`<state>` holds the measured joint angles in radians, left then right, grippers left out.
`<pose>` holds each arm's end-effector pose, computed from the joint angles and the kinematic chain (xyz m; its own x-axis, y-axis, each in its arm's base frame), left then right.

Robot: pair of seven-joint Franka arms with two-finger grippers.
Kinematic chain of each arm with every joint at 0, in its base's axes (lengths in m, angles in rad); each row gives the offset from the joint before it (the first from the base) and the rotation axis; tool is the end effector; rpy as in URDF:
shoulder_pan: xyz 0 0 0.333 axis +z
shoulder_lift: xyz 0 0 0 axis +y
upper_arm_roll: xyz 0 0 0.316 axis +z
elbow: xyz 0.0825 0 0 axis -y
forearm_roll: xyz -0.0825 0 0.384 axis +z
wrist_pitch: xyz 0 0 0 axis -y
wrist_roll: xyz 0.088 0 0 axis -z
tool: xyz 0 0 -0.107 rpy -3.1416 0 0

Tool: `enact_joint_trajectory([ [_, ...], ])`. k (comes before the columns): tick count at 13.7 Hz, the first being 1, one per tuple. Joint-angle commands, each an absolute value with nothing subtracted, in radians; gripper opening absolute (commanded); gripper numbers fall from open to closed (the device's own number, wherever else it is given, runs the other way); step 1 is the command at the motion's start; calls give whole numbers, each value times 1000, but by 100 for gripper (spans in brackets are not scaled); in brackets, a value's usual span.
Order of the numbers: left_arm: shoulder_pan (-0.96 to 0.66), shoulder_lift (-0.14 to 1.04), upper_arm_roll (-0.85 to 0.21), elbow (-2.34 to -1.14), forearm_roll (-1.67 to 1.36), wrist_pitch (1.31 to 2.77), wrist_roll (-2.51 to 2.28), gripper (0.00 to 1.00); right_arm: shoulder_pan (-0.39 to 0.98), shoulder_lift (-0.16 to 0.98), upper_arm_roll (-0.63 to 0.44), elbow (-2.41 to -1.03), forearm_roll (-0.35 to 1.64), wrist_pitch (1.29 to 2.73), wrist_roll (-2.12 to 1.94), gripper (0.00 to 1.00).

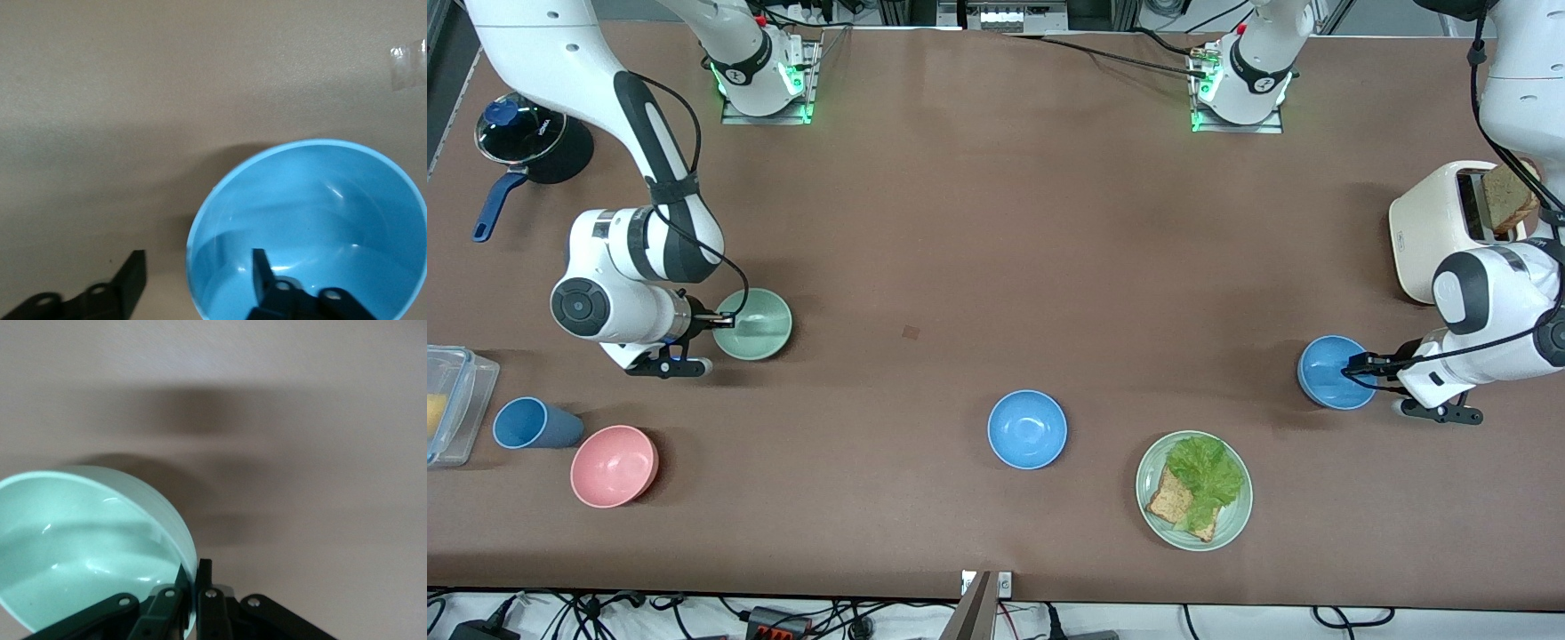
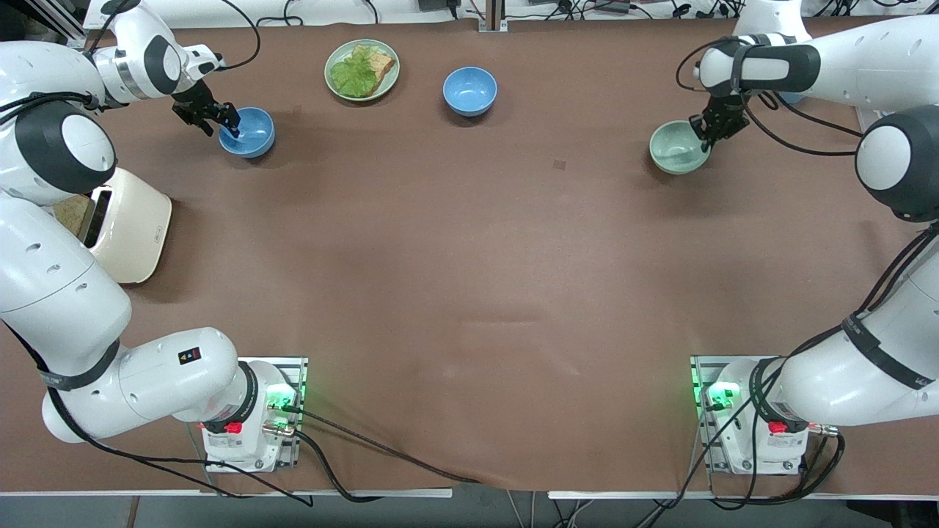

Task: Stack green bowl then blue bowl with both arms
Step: 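Place the green bowl with the right gripper while the left gripper carries blue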

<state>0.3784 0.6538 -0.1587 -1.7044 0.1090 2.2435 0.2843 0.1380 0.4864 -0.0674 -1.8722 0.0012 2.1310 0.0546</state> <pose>0.6445 0.1567 0.2079 0.9893 -0.1114 -0.0946 -0.1074 -0.9931 0.0471 0.6100 0.0449 0.2363 0.9748 0.0141 -0.2226 0.0243 -0.9988 0.0429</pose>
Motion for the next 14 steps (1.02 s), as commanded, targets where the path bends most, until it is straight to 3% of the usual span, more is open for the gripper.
enact_joint_trajectory([
  [1, 379, 666, -163, -1686, 109, 2223, 307, 41, 210, 485, -14, -1758, 2, 2039, 77, 0],
  [4, 379, 672, -166, -1684, 109, 2207, 321, 33, 358, 512, -3, -1654, 14, 2019, 170, 0],
  [6, 382, 667, -173, -1684, 109, 2204, 356, 14, 493, 557, -5, -1597, 20, 2019, 331, 0],
  [8, 391, 658, -205, -1681, 109, 2178, 376, 7, 564, 590, -2, -1578, 26, 2023, 438, 0],
  [12, 390, 598, -255, -1667, 109, 2102, 432, 1, 647, 647, 11, -1577, 243, 2052, 479, 0],
  [14, 387, 563, -261, -1667, 109, 2063, 443, 1, 667, 669, 11, -1575, 258, 2077, 483, 0],
])
